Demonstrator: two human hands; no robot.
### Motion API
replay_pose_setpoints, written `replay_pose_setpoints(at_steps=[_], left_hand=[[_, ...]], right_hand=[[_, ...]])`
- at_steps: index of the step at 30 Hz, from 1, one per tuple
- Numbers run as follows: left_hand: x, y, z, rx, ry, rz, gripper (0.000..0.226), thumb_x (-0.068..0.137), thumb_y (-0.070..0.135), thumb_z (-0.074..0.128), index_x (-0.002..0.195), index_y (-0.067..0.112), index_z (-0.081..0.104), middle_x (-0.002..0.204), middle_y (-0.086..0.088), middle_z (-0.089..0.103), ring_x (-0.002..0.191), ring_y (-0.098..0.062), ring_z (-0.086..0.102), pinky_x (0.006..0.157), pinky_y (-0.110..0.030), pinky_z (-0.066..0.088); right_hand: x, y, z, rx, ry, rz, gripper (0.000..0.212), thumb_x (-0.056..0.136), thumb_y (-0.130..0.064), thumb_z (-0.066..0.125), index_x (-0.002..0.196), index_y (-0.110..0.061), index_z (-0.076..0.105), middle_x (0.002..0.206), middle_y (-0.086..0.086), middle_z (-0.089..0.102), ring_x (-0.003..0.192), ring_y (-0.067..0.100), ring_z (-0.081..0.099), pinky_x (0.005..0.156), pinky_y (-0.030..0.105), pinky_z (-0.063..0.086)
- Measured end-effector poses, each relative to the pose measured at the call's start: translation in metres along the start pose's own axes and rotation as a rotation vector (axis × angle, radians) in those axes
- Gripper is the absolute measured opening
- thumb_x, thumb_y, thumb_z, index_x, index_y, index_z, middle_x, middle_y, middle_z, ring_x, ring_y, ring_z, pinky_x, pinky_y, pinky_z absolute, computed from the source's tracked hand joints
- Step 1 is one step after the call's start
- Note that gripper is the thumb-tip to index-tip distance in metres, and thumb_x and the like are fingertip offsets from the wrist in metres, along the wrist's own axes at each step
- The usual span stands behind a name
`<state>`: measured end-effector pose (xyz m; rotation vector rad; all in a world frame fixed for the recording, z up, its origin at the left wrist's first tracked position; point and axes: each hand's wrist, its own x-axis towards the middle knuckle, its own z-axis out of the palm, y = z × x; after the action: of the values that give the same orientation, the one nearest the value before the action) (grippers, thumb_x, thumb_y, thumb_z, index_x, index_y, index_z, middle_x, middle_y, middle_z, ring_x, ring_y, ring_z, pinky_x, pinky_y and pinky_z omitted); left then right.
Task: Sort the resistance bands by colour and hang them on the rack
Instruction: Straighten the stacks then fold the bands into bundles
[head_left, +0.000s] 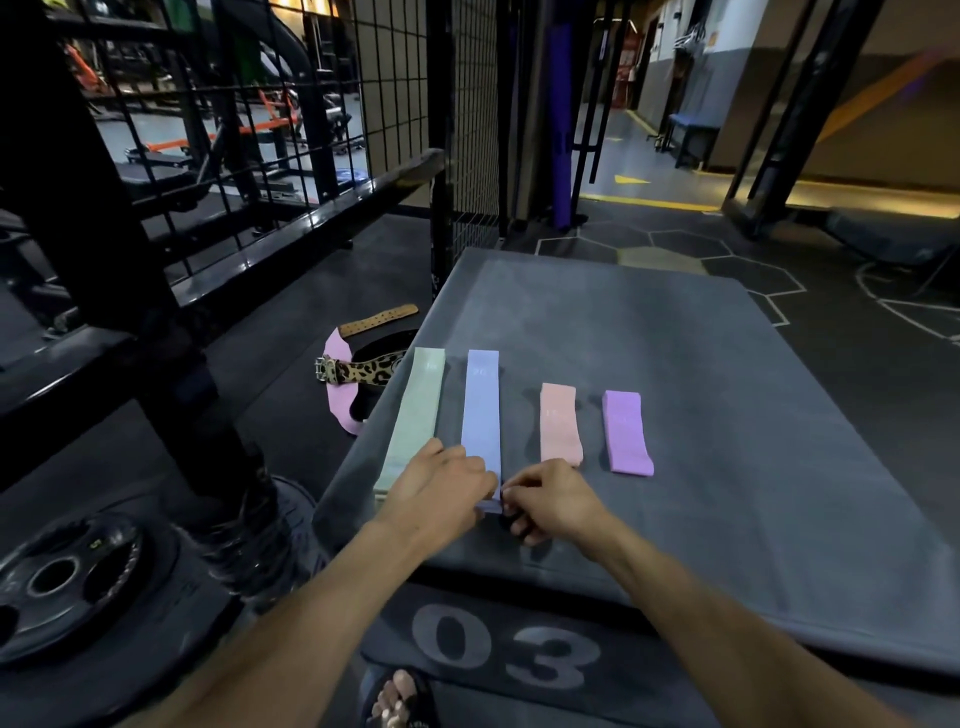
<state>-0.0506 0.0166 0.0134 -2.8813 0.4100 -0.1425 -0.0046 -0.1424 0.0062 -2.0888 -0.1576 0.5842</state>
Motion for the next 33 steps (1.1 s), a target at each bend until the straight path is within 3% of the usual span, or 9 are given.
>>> replay_pose_setpoints(at_steps=[2,6,8,13,18,24,26,29,33], left_hand=[[-0.001,0.002,0.007,0.0,0.023,0.012,0.022,0.091,0.028,0.057,0.112,0.025,0.063,0.108,0.003,0.064,0.105,-0.021,0.058,0.087,-0.035,0.035],[-0.002,0.001,0.019,0.023,0.059,0.071,0.026,0.058,0.028,0.078,0.082,0.022,0.068,0.074,0.004,0.062,0.068,-0.019,0.061,0.065,-0.033,0.043],[0.0,-0.001,0.024,0.05,0.128,0.086,0.027,0.051,0.028,0.079,0.074,0.021,0.066,0.067,0.003,0.058,0.06,-0.019,0.056,0.061,-0.032,0.042],[0.006,-0.006,0.021,0.05,0.254,0.115,0.017,0.057,0.03,0.069,0.069,0.021,0.063,0.063,0.004,0.056,0.06,-0.019,0.054,0.064,-0.033,0.04],[-0.004,-0.009,-0.004,-0.174,0.196,0.123,0.023,0.072,0.041,0.046,0.076,0.025,0.062,0.071,0.009,0.06,0.069,-0.017,0.057,0.076,-0.032,0.042],[-0.038,0.01,-0.027,-0.283,0.044,0.245,0.015,0.073,0.039,0.053,0.078,0.027,0.062,0.074,0.008,0.063,0.071,-0.015,0.056,0.078,-0.029,0.04],[-0.043,0.017,-0.025,-0.249,-0.012,0.264,0.016,0.073,0.037,0.055,0.081,0.026,0.065,0.076,0.006,0.065,0.073,-0.017,0.059,0.08,-0.03,0.041],[-0.044,0.019,-0.023,-0.194,-0.016,0.322,0.012,0.072,0.034,0.061,0.075,0.023,0.062,0.075,0.002,0.065,0.072,-0.024,0.06,0.071,-0.031,0.036],[-0.039,0.011,-0.012,-0.184,0.048,0.392,0.021,0.064,0.034,0.058,0.064,0.026,0.038,0.061,0.001,0.058,0.059,-0.021,0.057,0.063,-0.029,0.025]], right_hand=[[0.0,0.0,0.0,0.048,-0.002,0.024,0.024,0.096,-0.002,0.05,0.093,0.004,0.073,0.072,0.01,0.069,0.057,0.019,0.063,0.058,0.034,0.059],[0.001,-0.001,-0.001,0.082,-0.003,0.043,0.025,0.097,-0.001,0.047,0.095,0.007,0.071,0.07,0.01,0.066,0.053,0.018,0.061,0.053,0.03,0.055],[0.001,-0.002,-0.002,0.086,-0.007,0.045,0.025,0.097,-0.001,0.048,0.095,0.005,0.071,0.071,0.01,0.067,0.053,0.017,0.061,0.053,0.03,0.055],[-0.003,-0.004,-0.006,0.136,-0.043,0.054,0.025,0.099,-0.001,0.045,0.095,0.006,0.069,0.075,0.016,0.063,0.06,0.026,0.061,0.053,0.032,0.057],[-0.004,-0.005,-0.012,0.178,-0.065,0.055,0.023,0.102,-0.011,0.048,0.084,-0.001,0.059,0.07,0.018,0.061,0.053,0.027,0.059,0.051,0.034,0.057],[0.002,-0.018,-0.027,-0.201,-0.003,-0.071,0.018,0.092,-0.005,0.051,0.082,-0.004,0.067,0.075,0.016,0.073,0.059,0.029,0.07,0.056,0.036,0.061],[0.015,-0.033,-0.033,-0.359,0.08,-0.152,0.02,0.091,-0.007,0.051,0.085,-0.007,0.07,0.08,0.015,0.075,0.067,0.028,0.074,0.062,0.036,0.062],[0.052,-0.056,-0.037,-0.617,0.175,-0.268,0.023,0.091,-0.016,0.054,0.105,-0.007,0.071,0.105,0.012,0.073,0.092,0.031,0.066,0.079,0.034,0.054],[0.102,-0.082,-0.035,-0.802,0.062,-0.317,0.049,0.094,-0.018,0.058,0.142,-0.01,0.051,0.143,0.012,0.055,0.13,0.031,0.051,0.106,0.035,0.042]])
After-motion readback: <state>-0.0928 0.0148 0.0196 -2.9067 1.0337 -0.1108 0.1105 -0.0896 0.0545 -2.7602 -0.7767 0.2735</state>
